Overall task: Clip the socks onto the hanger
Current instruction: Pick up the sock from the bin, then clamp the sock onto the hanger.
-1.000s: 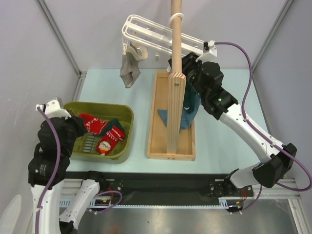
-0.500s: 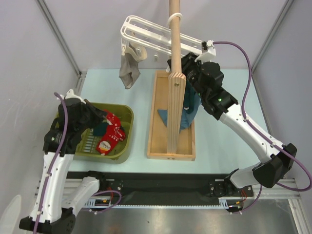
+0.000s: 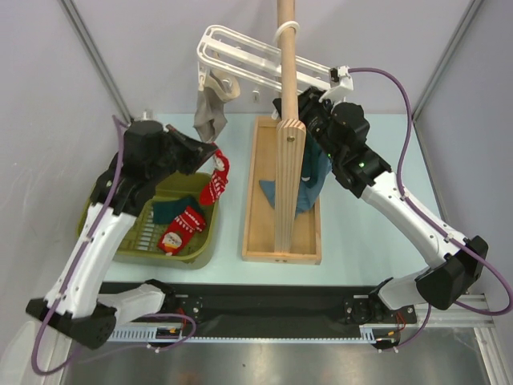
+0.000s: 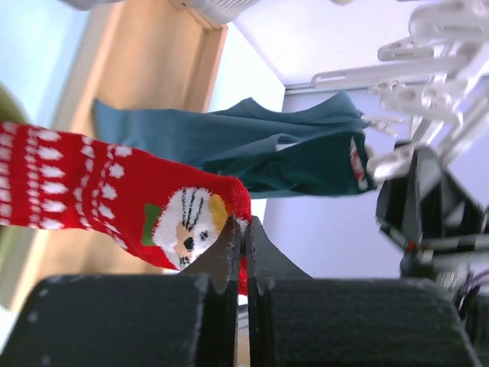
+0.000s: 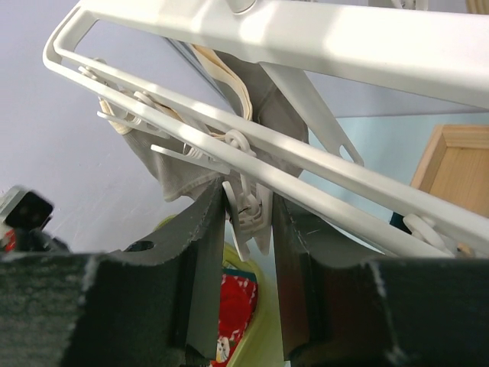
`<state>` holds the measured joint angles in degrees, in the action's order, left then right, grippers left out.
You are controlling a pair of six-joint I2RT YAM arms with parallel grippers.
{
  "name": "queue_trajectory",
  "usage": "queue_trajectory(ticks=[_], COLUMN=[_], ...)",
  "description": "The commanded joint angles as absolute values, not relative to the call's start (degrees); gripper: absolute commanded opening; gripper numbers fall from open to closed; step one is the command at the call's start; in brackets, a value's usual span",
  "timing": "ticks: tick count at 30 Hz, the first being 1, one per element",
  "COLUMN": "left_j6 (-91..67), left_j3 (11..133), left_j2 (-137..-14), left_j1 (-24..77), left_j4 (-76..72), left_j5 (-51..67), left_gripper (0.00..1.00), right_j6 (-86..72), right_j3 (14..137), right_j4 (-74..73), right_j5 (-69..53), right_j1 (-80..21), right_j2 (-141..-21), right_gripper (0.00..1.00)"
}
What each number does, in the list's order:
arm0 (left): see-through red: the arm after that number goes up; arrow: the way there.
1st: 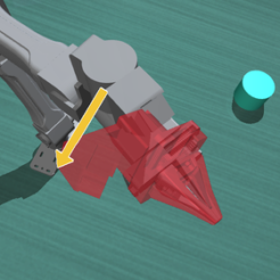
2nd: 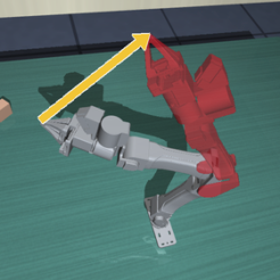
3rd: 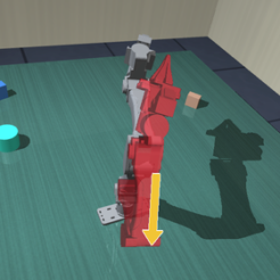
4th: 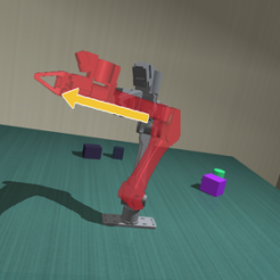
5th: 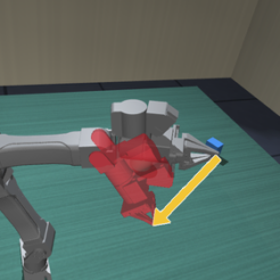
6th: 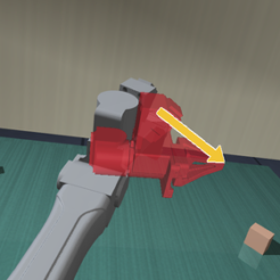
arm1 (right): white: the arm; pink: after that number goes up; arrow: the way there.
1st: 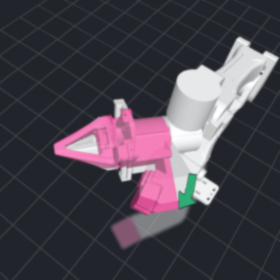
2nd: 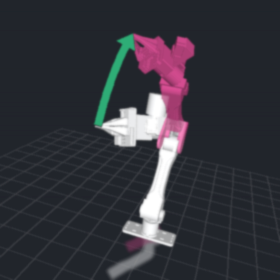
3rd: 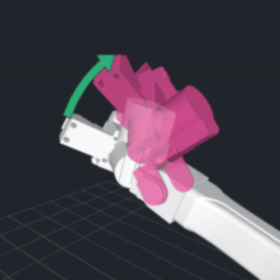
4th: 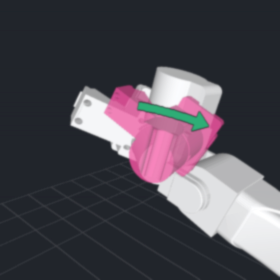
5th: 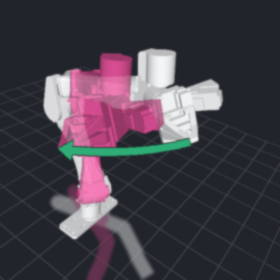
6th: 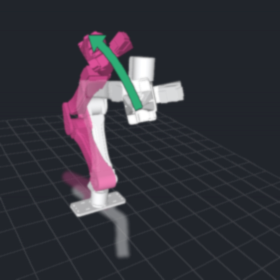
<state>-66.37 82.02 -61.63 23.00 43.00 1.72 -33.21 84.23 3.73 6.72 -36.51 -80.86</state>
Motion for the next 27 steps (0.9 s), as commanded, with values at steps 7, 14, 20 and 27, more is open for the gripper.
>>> queue_trajectory(ticks=[7, 14, 20, 27], left_j6=[-78.39, -85.69, -89.83, -94.73], left_j3=[94.04, 105.72, 120.03, 125.42], left_j2=[-73.56, -84.28, -96.47, -99.23], left_j1=[28.38, 29.53, 30.50, 30.85], left_j4=[38.41, 47.36, 59.39, 66.62], left_j5=[-3.24, -0.63, 4.40, 4.74], left_gripper=[0.00, 0.00, 0.00, 0.00], right_j6=[-31.20, -30.85, -30.67, -29.45], right_j3=[83.85, 83.76, 83.06, 82.71], right_j4=[4.92, 5.27, 6.77, 7.38], right_j5=[2.29, 1.06, 0.53, -1.49], right_j1=[-36.30, -36.39, -36.56, -36.65], right_j2=[-80.16, -80.07, -80.16, -80.24], right_gripper=[0.00, 0.00, 0.00, 0.00])
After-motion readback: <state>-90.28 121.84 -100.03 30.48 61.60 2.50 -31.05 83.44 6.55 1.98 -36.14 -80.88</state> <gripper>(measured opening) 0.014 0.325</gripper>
